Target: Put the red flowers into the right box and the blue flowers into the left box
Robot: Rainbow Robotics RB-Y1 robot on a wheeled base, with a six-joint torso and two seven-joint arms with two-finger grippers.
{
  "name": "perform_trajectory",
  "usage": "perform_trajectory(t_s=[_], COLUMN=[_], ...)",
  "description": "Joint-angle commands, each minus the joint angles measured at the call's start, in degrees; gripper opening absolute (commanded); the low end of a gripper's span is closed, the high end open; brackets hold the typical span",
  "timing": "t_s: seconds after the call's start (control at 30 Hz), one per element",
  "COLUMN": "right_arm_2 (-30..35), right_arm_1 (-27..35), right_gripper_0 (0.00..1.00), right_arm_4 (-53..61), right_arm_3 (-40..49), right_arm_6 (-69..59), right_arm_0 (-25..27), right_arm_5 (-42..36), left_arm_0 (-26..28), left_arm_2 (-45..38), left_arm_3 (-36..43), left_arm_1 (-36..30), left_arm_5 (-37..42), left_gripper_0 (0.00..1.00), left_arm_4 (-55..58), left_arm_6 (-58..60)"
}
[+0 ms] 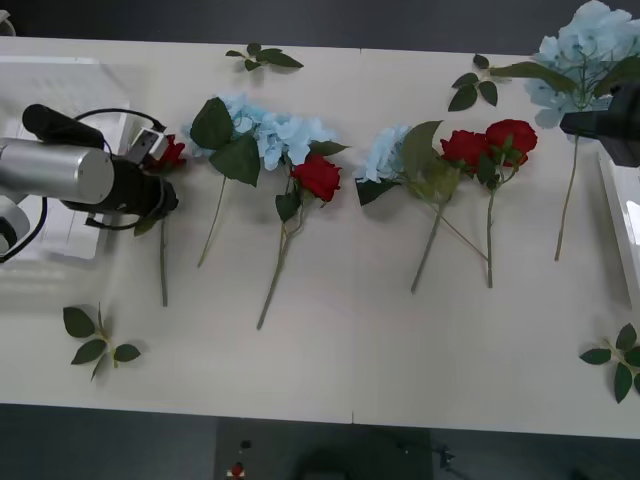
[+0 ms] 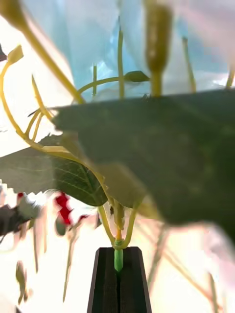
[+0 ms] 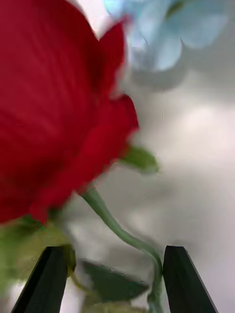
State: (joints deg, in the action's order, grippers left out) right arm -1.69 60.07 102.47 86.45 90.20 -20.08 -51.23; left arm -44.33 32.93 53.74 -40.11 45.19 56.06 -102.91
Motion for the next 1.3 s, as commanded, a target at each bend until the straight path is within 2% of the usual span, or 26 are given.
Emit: perform_trajectory(t_s=[0.03,0.07,0.13,0.17,0.2,0.23,0.27,0.3,0.33,0.37,0.43,0.5,0.7,0.87,1.0,1.13,1.3], right_arm_2=[4.3,5.3,7.2,7.9,8.2,8.5,8.5,8.5,8.5,8.5,8.5,8.5,7.9,7.7,5.0,2.2,-1.4], right_arm_1=[0.5,0.0,-1.3,-2.0,-2.4,-3.2,-3.9,-4.8,-5.5,-6.3,-8.7,-11.2,-17.4,-20.9,-23.2,-24.5,-25.2], right_gripper_0=[0.00,0.00,0.00,0.00,0.00,0.00,0.00,0.00,0.00,0.00,0.00,0.00,0.00,0.00,0.00,0.00,0.00], right_arm_4=[3.1,4.0,5.4,5.8,6.3,7.2,8.0,9.0,9.8,10.6,12.1,12.2,12.1,11.8,11.9,11.9,11.9], right_arm_3=[10.2,12.2,15.9,17.5,18.6,20.2,21.1,22.2,22.9,23.4,24.8,26.3,28.7,28.8,28.8,28.7,28.7], right_arm_6=[10.1,11.6,15.3,17.3,18.6,20.8,22.7,25.4,27.4,29.6,34.8,39.7,49.5,55.1,55.5,55.9,56.1], right_arm_0=[3.9,4.7,6.6,7.3,7.8,8.3,8.6,8.7,8.8,9.0,9.4,9.9,11.0,11.0,10.9,10.3,8.8], right_arm_5=[0.3,0.4,0.4,0.4,0.4,0.4,0.4,0.4,0.4,0.4,0.4,0.4,-0.7,-3.3,-3.5,-1.9,1.2], left_arm_0=[-0.9,-0.9,-0.8,-0.9,-0.8,-0.8,-0.8,-0.8,-0.8,-0.8,-0.8,-0.8,2.5,8.1,13.5,19.5,21.4], left_arm_2=[-1.0,-1.0,-1.0,-1.0,-1.0,-1.0,-1.0,-1.0,-1.1,-1.1,-1.1,-1.1,-1.9,-4.5,-8.2,-14.9,-18.8], left_arm_3=[-1.5,-1.7,-2.0,-2.0,-1.9,-1.5,-1.2,-0.8,-0.6,-0.2,1.0,2.6,11.5,22.1,33.1,43.1,46.7], left_arm_1=[2.0,2.1,2.5,2.5,2.5,2.5,2.5,2.3,2.1,2.0,1.2,0.0,-5.9,-12.4,-17.0,-17.7,-15.3], left_arm_5=[0.2,0.2,0.2,0.2,0.2,0.2,0.2,-0.1,-0.3,-0.4,-0.5,-0.5,-0.5,-0.5,-0.5,-0.5,-0.5], left_gripper_0=[0.55,0.49,0.46,0.41,0.25,0.19,0.19,0.23,0.45,0.59,0.77,0.87,0.98,1.00,1.00,1.00,1.00], left_arm_4=[-0.8,-0.9,-1.0,-0.5,-0.4,-0.2,-0.1,0.0,0.1,0.3,0.7,1.2,3.3,7.0,12.8,19.2,36.1], left_arm_6=[0.3,0.3,0.3,0.3,0.3,0.3,0.3,0.3,0.3,0.3,0.3,0.2,0.0,0.0,-0.6,-1.0,-5.0])
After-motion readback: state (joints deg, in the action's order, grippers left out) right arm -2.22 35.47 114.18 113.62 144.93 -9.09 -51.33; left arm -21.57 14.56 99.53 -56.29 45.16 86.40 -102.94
